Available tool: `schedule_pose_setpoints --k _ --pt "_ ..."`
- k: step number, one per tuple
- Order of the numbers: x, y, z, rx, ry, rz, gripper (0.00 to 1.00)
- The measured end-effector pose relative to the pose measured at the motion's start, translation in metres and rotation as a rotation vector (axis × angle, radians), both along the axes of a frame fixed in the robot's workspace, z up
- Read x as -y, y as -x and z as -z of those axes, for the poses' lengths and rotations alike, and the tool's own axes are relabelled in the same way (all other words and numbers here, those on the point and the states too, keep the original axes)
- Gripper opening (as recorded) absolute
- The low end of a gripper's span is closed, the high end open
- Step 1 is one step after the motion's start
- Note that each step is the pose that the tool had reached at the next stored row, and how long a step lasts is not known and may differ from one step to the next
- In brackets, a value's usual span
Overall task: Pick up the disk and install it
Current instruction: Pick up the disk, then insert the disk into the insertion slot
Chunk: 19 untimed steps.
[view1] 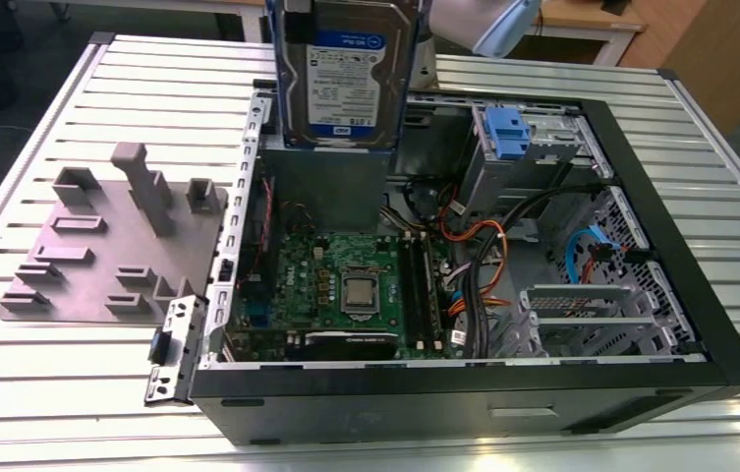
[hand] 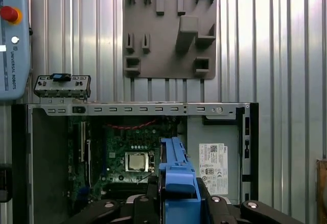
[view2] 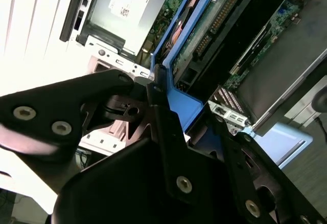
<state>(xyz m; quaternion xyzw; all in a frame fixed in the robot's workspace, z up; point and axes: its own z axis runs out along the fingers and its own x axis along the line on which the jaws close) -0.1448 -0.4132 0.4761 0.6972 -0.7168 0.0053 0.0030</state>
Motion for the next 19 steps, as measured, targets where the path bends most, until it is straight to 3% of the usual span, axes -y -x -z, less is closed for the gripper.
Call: schedule_pose_setpoints --k 6,13,19 --pt "0.0018 -0.0129 0.0000 0.0001 -0.0001 0.000 0.37" --pt "0.0118 -0.0170 0.0001 0.0000 -0.0002 0.001 0.37" --pt "0.0126 -0.0182 0.0002 0.0000 -0.0001 0.001 0.37"
